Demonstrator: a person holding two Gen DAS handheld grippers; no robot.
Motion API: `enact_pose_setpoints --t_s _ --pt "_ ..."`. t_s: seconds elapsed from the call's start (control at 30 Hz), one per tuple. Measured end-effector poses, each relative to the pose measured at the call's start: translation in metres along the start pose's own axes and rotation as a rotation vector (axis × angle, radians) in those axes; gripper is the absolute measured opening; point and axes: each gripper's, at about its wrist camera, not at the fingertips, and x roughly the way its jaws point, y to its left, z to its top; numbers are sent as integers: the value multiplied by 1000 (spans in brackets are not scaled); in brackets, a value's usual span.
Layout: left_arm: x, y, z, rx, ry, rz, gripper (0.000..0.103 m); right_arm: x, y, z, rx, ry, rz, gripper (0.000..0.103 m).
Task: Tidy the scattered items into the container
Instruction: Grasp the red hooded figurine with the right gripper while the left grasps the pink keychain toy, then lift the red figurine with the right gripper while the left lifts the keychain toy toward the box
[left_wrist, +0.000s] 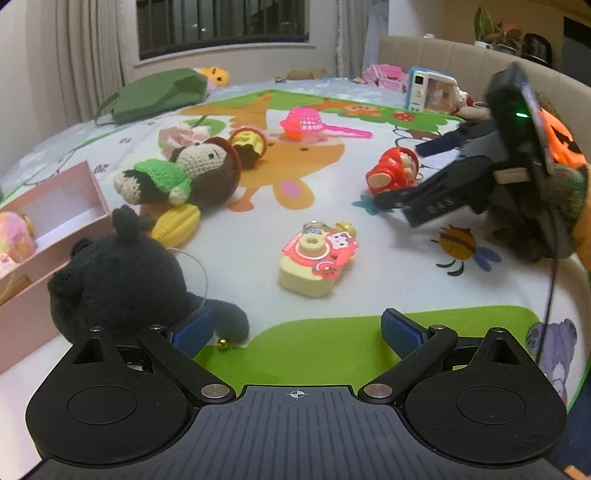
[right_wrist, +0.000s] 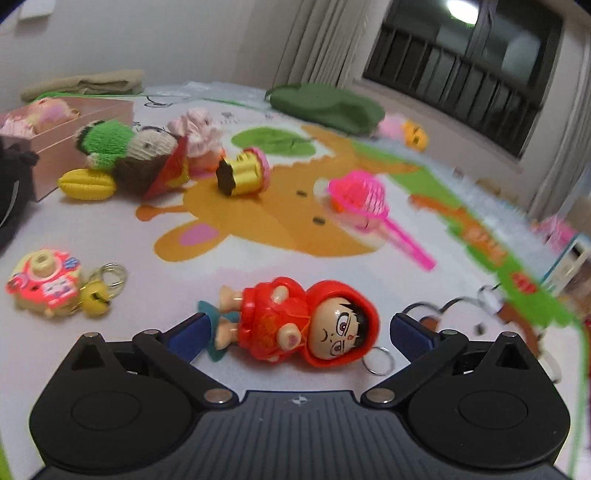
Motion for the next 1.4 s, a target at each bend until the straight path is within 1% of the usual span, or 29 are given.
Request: enact_pose_setpoints --t_s 0.03,0.07,0.1,0.17,0.27,0.33,0.43,0.5,0.53,0.57,0.6,0.63,0.67,0.73,0.87,1.0,1.07,1.2,1.4 --pt "1 -1 1 1 3 -3 100 5 -5 1 34 7 15 103" --pt "2 -3 1 3 3 -5 100 8 -10 1 73 11 32 100" --pt "3 -5 2 4 2 -5 100 8 -12 0 100 11 40 95" --pt "6 -8 7 0 -5 -6 100 3 -12 -3 134 1 24 95" --pt "15 -13 16 -6 -23 -7 100 -17 -7 -11 165 -17 29 95" --pt "25 -16 23 1 -35 13 99 -37 0 -19 176 -28 33 95" --pt "42 -23 32 28 -24 20 99 -64 11 -32 179 -45 34 95" --pt "50 -29 33 58 -16 20 97 -78 17 -38 182 -47 31 95" --pt "52 -31 33 70 -12 11 87 -85 21 -41 179 -47 24 95" --pt "53 -31 33 75 -9 0 81 -90 24 -44 170 -48 13 95" --pt "53 -31 32 77 -9 -8 79 -94 28 -46 162 -50 3 95" --pt "51 -31 31 79 -12 -13 72 -97 32 -47 156 -49 -2 95" --pt "49 -31 30 83 -16 -13 57 -100 35 -48 156 -47 -2 95" --pt "42 -30 26 90 -28 -14 49 -104 39 -47 168 -41 1 95" --pt "12 -25 16 90 -69 -29 48 -114 55 -41 162 -39 2 95" --pt "-36 -12 -4 58 -127 -49 48 -131 81 -26 121 -78 34 95" --pt "-57 -2 -15 32 -150 -45 48 -139 97 -17 91 -99 61 95" --pt "-93 23 -41 -34 -187 -4 48 -147 135 0 25 -124 128 95" --pt "-120 66 -75 -116 -174 82 48 -146 197 16 -62 -109 236 95"
